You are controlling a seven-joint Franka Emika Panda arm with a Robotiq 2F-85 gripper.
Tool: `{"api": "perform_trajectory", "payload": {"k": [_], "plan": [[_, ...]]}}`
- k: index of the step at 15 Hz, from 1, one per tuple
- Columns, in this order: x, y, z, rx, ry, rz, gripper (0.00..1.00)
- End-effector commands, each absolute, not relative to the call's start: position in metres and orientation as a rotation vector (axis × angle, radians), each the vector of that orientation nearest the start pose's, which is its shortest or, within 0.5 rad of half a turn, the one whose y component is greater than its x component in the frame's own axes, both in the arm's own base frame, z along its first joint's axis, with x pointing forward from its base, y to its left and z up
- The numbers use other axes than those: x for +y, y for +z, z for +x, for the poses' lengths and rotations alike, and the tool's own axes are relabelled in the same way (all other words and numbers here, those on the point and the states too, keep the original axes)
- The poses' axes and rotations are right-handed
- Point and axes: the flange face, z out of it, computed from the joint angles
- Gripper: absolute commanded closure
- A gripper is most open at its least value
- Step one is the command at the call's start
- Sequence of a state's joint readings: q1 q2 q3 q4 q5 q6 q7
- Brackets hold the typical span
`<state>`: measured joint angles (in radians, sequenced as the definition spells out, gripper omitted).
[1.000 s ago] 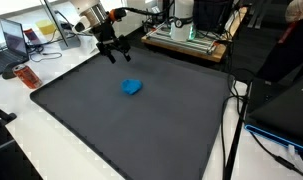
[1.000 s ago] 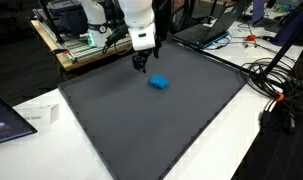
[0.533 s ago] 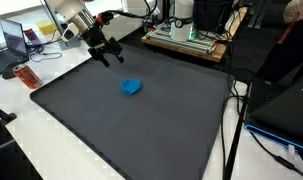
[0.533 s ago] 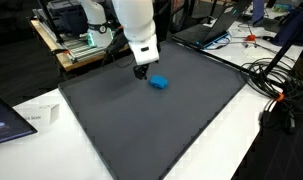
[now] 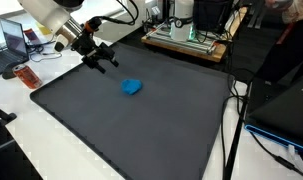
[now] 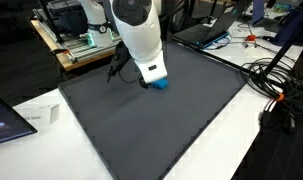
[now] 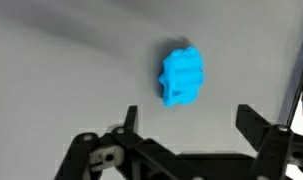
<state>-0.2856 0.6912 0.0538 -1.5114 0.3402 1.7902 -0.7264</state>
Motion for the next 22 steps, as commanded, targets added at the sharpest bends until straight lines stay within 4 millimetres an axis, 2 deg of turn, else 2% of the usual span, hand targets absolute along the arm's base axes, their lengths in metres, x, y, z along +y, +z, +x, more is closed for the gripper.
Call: {"api": "perform_trajectory", "payload": {"k": [1,9,17,22], "plan": [[-0.138,0.226,0.676,-0.461,0.264,-2.489,0.0],[-0.14,0.19,0.698,-0.457,0.317,-2.362,0.0],[-0.138,0.157,0.701,-0.469,0.379,-2.241,0.0],[-0.135,0.148,0.702,-0.481,0.408,-2.201,0.0]]}}
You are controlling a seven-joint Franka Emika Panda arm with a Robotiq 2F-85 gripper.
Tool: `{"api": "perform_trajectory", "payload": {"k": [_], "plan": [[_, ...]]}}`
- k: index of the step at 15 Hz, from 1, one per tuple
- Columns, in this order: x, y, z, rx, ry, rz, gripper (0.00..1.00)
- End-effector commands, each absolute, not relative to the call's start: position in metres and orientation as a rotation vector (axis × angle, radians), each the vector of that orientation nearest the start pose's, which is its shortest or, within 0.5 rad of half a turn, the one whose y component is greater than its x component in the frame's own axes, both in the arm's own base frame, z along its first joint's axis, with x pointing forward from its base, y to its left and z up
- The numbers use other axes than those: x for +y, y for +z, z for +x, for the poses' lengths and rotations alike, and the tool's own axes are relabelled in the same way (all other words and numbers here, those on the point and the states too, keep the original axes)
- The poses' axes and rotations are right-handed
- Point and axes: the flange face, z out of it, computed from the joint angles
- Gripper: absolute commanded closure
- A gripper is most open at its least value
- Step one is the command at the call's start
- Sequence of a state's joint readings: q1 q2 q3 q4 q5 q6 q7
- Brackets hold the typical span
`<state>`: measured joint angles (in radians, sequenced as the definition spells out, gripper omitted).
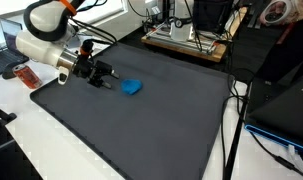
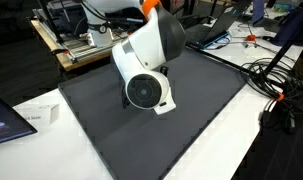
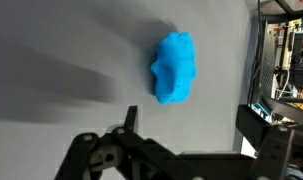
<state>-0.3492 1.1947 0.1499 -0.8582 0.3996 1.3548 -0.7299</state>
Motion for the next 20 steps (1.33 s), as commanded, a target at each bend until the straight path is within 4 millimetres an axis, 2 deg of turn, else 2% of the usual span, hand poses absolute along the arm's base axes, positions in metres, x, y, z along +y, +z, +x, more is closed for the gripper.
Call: {"api": "perform_trajectory", "payload": {"k": [1,6,14,20], "plan": [[-0.133,0.148,0.703,-0.485,0.412,-2.198,0.0],[-0.117,0.157,0.71,-0.505,0.426,-2.204,0.0],[-0.082,0.18,0.727,-0.447,0.476,-2.343,0.0],[-0.075,0.189,0.736,-0.338,0.51,-2.501,0.0]]}}
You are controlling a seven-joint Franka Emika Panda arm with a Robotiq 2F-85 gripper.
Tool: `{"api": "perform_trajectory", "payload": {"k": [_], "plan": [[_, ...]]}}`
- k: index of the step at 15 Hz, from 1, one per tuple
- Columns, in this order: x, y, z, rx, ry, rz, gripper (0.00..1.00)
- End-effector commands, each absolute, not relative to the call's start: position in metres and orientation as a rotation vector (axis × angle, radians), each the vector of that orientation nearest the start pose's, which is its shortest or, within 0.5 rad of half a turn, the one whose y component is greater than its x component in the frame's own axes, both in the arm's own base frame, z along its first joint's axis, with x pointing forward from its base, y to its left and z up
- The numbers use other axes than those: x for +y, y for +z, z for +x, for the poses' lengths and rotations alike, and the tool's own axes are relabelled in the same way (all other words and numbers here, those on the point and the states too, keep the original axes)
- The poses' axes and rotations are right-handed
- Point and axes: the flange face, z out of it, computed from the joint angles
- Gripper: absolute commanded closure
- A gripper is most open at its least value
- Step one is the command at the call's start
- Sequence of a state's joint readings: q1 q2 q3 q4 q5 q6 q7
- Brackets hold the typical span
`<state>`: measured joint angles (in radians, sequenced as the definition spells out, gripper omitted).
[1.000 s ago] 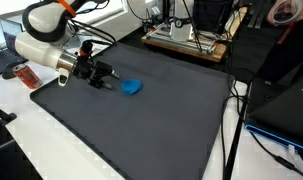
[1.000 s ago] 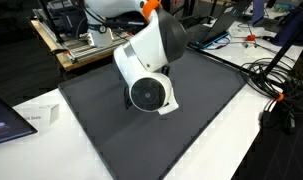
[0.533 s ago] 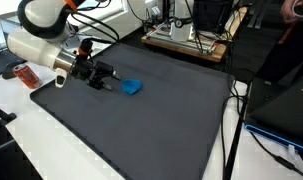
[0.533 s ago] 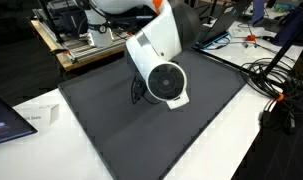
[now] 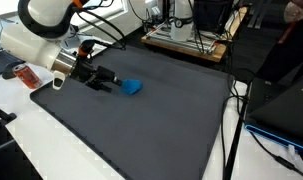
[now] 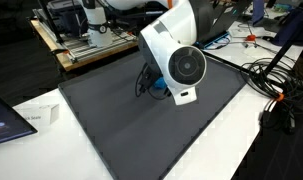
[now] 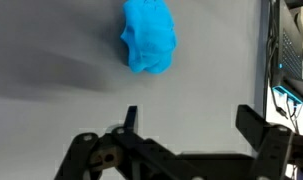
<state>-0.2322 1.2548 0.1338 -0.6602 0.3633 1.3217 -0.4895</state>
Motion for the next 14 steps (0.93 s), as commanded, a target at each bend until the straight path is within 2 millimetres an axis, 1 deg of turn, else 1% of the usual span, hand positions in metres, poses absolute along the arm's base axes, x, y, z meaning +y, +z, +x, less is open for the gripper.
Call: {"api": "perform_trajectory", "payload": {"k": [1,8,14], "plan": [[-0.075,0.191,0.738,-0.319,0.511,-2.53,0.0],[-0.067,0.207,0.745,-0.157,0.539,-2.706,0.0],[-0.059,0.215,0.742,-0.014,0.613,-2.83,0.0]]}}
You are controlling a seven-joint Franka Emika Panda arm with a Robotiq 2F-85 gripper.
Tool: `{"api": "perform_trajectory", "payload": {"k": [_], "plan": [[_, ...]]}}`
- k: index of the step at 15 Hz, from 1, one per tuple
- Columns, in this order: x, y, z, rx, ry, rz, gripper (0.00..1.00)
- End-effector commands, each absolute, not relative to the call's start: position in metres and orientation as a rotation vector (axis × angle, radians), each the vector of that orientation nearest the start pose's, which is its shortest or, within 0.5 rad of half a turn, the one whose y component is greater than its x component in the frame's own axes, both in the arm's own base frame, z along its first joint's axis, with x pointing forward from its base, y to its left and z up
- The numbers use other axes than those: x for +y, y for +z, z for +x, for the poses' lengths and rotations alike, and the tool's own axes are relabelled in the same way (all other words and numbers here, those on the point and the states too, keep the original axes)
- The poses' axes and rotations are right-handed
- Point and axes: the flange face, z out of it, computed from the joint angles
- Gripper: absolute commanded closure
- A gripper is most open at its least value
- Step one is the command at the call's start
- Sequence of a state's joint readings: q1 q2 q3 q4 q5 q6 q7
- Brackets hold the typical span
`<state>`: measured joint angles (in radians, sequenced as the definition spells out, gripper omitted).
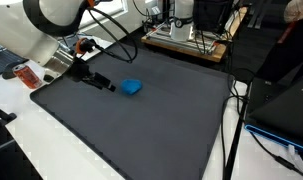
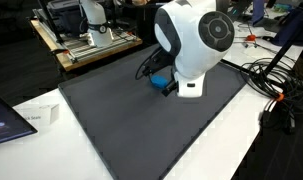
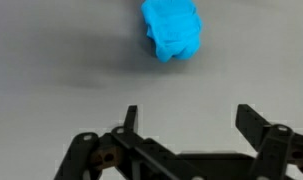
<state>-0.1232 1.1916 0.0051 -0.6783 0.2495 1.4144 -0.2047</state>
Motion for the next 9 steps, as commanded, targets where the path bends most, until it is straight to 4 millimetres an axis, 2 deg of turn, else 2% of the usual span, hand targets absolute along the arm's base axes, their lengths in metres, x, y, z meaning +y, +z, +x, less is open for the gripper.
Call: {"api": "perform_trajectory", "payload": {"k": [1,9], "plan": [[-0.057,0.215,0.74,0.007,0.626,-2.843,0.0],[-0.053,0.223,0.715,0.201,0.613,-2.915,0.0]]}}
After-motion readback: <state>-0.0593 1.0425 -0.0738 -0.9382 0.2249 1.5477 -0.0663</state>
